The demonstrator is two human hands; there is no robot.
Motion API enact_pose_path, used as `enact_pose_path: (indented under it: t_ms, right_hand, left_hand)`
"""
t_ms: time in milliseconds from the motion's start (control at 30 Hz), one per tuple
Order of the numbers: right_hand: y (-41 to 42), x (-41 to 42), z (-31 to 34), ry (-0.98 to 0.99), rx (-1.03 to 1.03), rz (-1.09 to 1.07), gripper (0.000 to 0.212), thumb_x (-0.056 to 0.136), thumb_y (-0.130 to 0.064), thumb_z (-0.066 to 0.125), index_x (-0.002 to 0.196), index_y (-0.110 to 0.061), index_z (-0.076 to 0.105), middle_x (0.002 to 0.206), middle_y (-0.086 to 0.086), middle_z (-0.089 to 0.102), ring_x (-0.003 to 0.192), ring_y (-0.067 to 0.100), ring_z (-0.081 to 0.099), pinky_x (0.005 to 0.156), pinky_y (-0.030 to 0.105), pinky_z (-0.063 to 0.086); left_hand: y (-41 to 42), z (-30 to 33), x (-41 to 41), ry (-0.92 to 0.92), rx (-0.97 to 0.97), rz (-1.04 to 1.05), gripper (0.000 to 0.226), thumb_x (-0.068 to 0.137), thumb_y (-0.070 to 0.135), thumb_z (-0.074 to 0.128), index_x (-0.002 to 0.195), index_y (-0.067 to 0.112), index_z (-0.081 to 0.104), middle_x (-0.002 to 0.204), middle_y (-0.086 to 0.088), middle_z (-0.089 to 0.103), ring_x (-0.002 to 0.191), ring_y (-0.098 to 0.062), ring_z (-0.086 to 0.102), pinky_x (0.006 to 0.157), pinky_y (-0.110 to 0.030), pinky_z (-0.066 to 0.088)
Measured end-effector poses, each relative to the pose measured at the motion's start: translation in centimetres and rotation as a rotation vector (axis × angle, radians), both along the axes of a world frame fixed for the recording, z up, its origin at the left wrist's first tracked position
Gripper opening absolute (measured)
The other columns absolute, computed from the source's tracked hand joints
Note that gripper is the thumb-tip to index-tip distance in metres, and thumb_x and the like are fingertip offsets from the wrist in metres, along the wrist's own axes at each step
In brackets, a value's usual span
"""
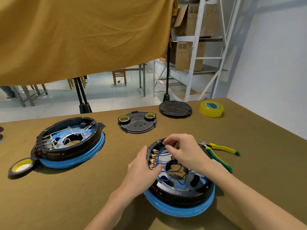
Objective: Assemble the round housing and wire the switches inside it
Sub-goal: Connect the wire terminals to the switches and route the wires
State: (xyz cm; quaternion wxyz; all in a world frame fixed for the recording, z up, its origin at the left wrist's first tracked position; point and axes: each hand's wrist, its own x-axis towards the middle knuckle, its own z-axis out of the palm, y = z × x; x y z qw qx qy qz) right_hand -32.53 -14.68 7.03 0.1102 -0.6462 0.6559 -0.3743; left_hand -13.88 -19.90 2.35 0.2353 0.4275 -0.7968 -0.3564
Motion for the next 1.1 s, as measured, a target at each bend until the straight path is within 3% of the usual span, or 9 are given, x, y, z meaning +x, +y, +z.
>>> enact_pose_path:
  t_ms: [100,233,367,433,600,767,867,967,1100]
  right_hand:
    - [-0.7,0.0,0.4,0.097,-0.032,-0.020,0.015,0.095,-0.016,0.067,0.103,-0.020,0.079,0.093,-0.011,0.072,0.078,-0.002,0.062,0.071,0.014,0.048]
    - [-1.3,-0.3,0.6,0.240,-0.043,-0.068,0.014,0.095,-0.025,0.067,0.105,-0.025,0.077,0.101,-0.010,0.065,0.095,0.008,0.060,0.085,0.033,0.051]
    - [-2.3,-1.2,0.4,0.336,0.034,-0.124,0.032,0.101,-0.037,0.059,0.130,-0.024,0.065,0.127,-0.001,0.056,0.119,0.019,0.050,0.103,0.037,0.035]
    - [-2.9,-2.1,0.6,0.290,0.174,-0.120,0.042,0.104,-0.038,0.054,0.143,-0.022,0.054,0.139,0.004,0.054,0.125,0.024,0.052,0.107,0.040,0.040]
    - [-3.2,-2.4,-1.4,0.351,0.299,-0.100,0.033,0.107,-0.039,0.045,0.136,-0.032,0.059,0.128,-0.003,0.068,0.116,0.024,0.063,0.090,0.041,0.053]
    - [-3.5,-2.6,-2.6,0.341,0.234,-0.173,0.036,0.108,-0.046,0.036,0.135,-0.040,0.059,0.127,-0.010,0.067,0.116,0.020,0.062,0.081,0.037,0.043]
    - [-3.6,-2.8,-2.7,0.310,0.235,-0.180,0.038,0.109,-0.046,0.031,0.133,-0.040,0.060,0.129,-0.010,0.067,0.117,0.020,0.061,0.078,0.036,0.038]
    - [-3.7,-2.7,-2.8,0.295,0.242,-0.182,0.039,0.109,-0.047,0.029,0.132,-0.041,0.060,0.128,-0.009,0.067,0.115,0.020,0.062,0.076,0.036,0.035]
    - [-3.6,-2.7,-2.6,0.285,0.268,-0.167,0.040,0.108,-0.050,0.029,0.134,-0.042,0.058,0.130,-0.010,0.066,0.117,0.018,0.061,0.078,0.036,0.037]
  left_hand:
    - [-0.1,0.2,-0.6,-0.025,0.038,-0.038,0.085,0.104,0.038,0.056,0.165,0.021,0.000,0.171,0.004,0.016,0.156,-0.020,0.022,0.125,-0.046,0.027]
    - [-0.5,0.2,0.0,-0.062,0.034,-0.080,0.081,0.106,0.035,0.051,0.165,0.021,-0.003,0.173,0.005,0.006,0.158,-0.016,0.011,0.129,-0.042,0.018]
    - [-1.6,1.3,0.9,-0.076,0.078,-0.097,0.079,0.102,0.031,0.058,0.165,0.023,0.011,0.156,0.006,0.043,0.130,-0.005,0.053,0.108,-0.036,0.051]
    - [-2.0,1.7,1.0,-0.077,0.060,-0.079,0.080,0.097,0.033,0.064,0.163,0.023,0.020,0.142,0.012,0.051,0.116,0.004,0.056,0.100,-0.027,0.053]
    - [-1.8,2.0,0.4,-0.072,-0.018,-0.049,0.081,0.100,0.035,0.064,0.164,0.017,0.018,0.153,0.006,0.050,0.128,-0.002,0.047,0.102,-0.020,0.043]
    - [-1.6,1.7,0.2,-0.131,-0.052,-0.051,0.076,0.104,0.035,0.056,0.164,0.018,0.014,0.155,0.005,0.046,0.132,-0.021,0.053,0.110,-0.041,0.048]
    - [-1.8,1.5,-0.1,-0.129,-0.060,-0.022,0.076,0.101,0.036,0.060,0.163,0.018,0.020,0.157,0.004,0.045,0.136,-0.015,0.049,0.112,-0.035,0.045]
    - [-1.7,1.7,-0.9,-0.088,-0.100,0.045,0.077,0.098,0.039,0.065,0.161,0.015,0.028,0.147,0.006,0.055,0.126,-0.011,0.055,0.098,-0.019,0.041]
    - [-1.8,1.6,-1.6,-0.119,-0.141,0.048,0.067,0.102,0.030,0.060,0.159,0.013,0.030,0.134,0.004,0.060,0.110,-0.006,0.050,0.090,-0.025,0.043]
